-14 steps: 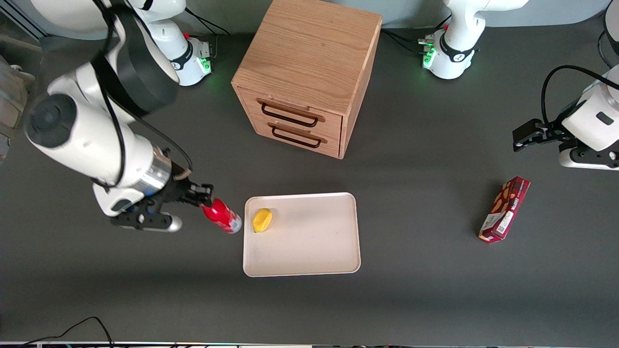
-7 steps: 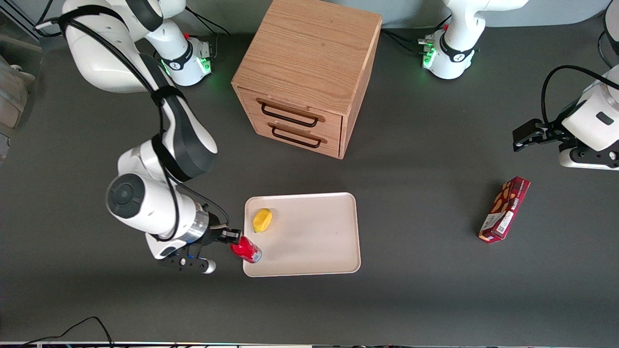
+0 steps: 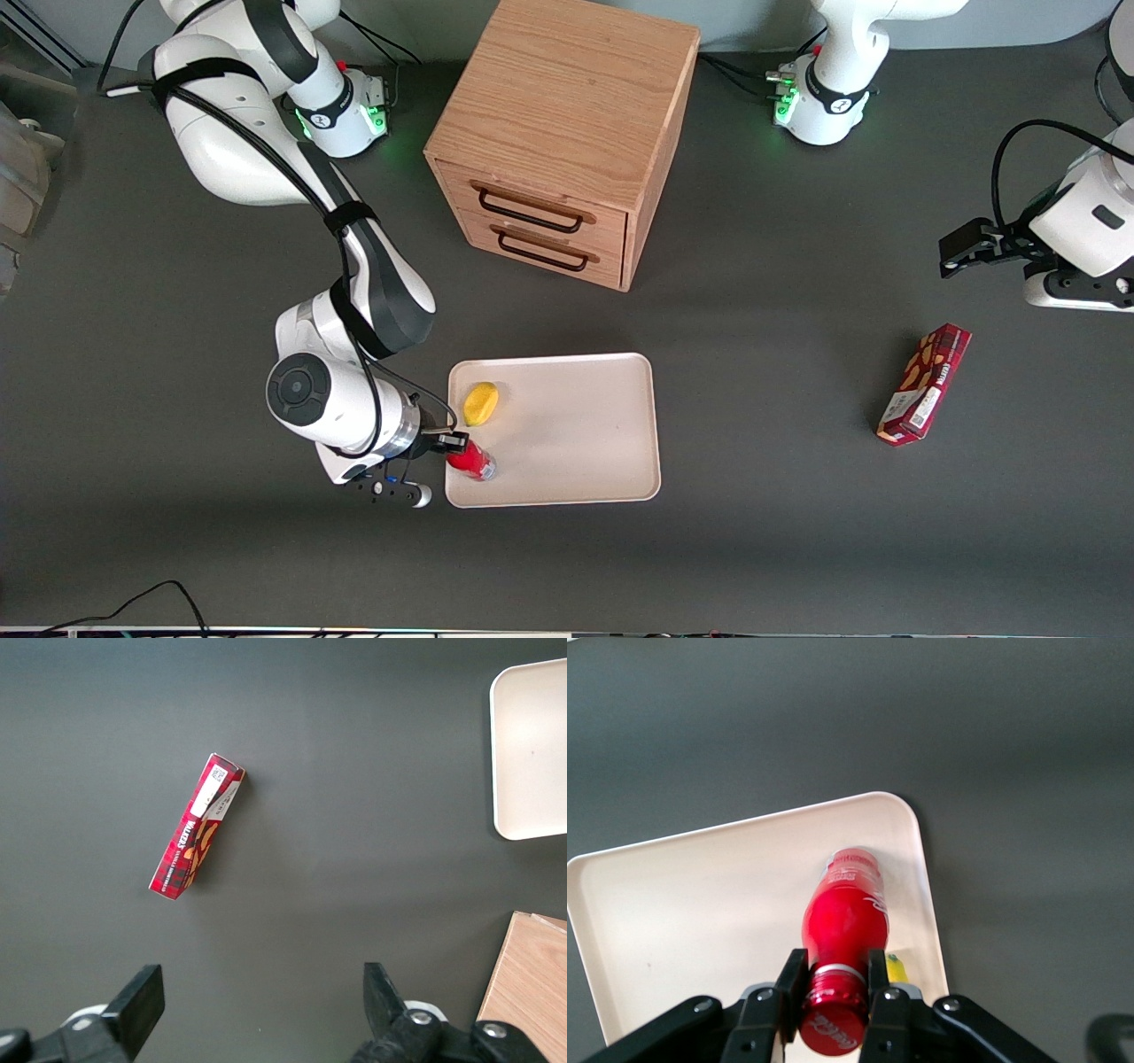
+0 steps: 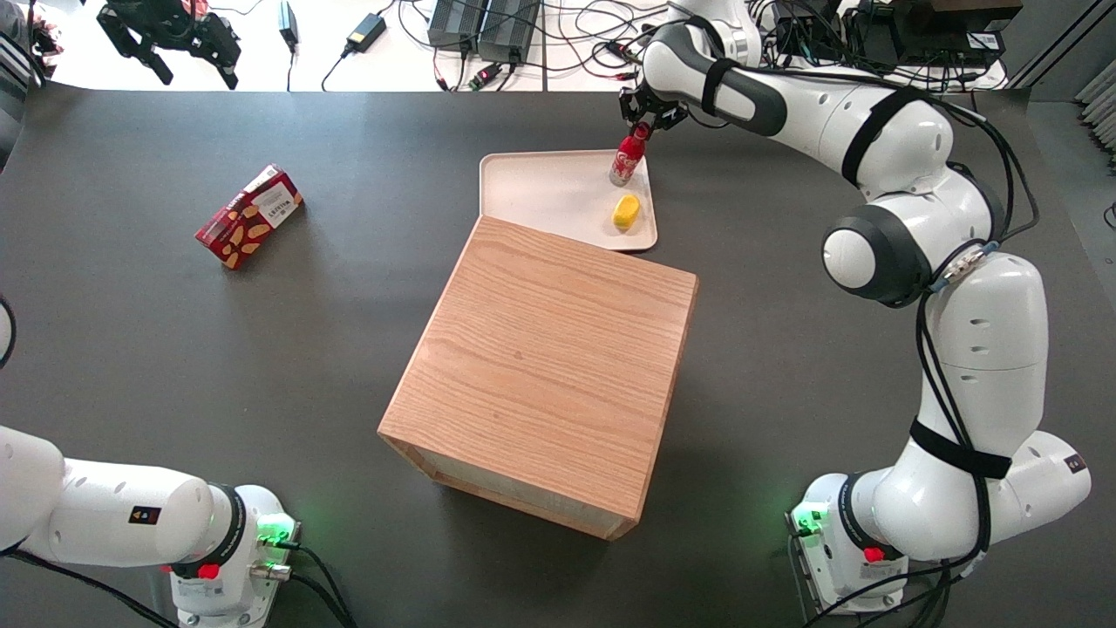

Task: Place coke bottle on tray
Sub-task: 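Lower the bottle onto the tray beside the lemon and open the right gripper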

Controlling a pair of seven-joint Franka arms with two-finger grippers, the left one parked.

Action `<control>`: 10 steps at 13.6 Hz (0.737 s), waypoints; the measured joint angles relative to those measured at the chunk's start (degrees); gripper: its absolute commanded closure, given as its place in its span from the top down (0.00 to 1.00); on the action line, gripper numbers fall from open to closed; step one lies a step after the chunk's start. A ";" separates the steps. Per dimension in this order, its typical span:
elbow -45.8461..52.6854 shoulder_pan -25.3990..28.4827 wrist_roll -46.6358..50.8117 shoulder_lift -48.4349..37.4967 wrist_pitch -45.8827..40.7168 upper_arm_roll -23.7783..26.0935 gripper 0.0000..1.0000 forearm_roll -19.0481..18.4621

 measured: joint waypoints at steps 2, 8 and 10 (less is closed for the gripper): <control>-0.02 -0.01 0.59 0.02 0.09 -0.02 0.66 0.00; 1.32 -0.17 1.22 -1.69 3.63 -0.04 1.00 0.00; 2.31 -0.42 1.22 -4.79 3.70 -0.08 1.00 0.00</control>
